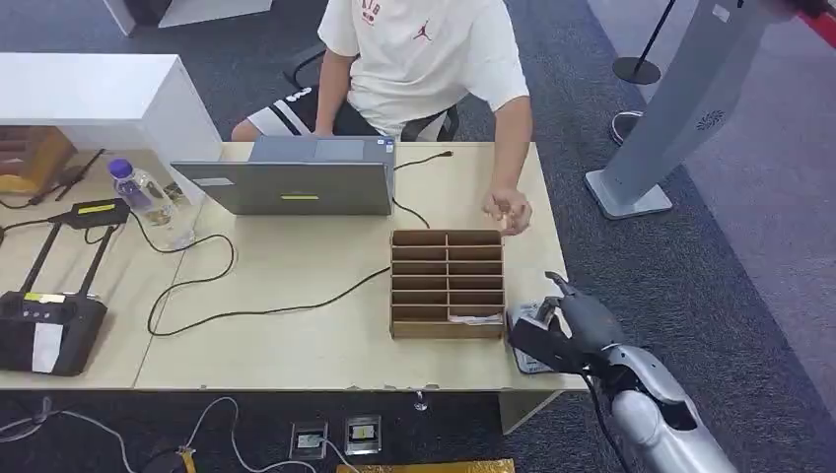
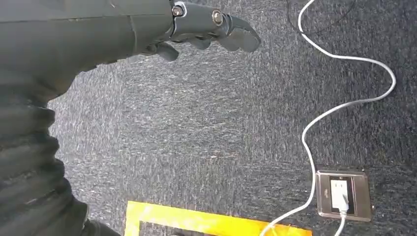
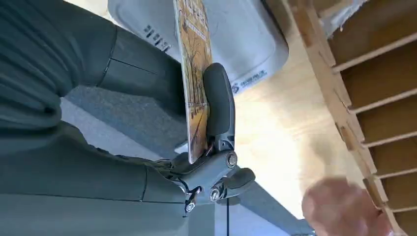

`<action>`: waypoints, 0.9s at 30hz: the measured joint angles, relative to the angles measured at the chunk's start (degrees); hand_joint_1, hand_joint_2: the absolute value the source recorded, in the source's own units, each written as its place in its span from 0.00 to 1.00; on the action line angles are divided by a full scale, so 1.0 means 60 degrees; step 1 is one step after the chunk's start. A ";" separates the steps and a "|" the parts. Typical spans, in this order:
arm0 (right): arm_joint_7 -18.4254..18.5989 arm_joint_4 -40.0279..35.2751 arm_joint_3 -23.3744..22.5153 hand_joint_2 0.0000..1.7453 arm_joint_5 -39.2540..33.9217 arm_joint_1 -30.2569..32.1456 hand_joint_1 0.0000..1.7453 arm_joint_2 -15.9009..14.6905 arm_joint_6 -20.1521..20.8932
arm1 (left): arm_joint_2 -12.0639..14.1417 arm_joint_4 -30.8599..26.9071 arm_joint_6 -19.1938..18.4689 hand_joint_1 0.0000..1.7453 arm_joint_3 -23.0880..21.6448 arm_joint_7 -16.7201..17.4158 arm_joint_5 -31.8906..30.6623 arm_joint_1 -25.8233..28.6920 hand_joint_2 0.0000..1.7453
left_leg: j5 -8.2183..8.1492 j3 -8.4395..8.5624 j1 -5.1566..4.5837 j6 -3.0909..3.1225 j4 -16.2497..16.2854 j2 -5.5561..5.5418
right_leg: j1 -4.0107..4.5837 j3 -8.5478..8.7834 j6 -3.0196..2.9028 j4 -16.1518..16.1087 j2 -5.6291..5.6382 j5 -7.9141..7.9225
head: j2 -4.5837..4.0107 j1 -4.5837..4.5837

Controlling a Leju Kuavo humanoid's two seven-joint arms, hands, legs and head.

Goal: Pass the card to the sensor for recognition and then transmit it.

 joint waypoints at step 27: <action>-0.0157 0.0470 0.0219 1.00 -0.0058 0.0000 1.00 0.0066 -0.0404 | 0.0000 0.0000 0.0007 0.00 0.0000 0.0011 -0.0036 0.0004 1.00 | 0.0000 0.0007 0.0000 0.0000 0.0000 0.0004 | 0.0000 0.0003 0.0000 0.0000 0.0015 0.0001 | 0.0000 0.0000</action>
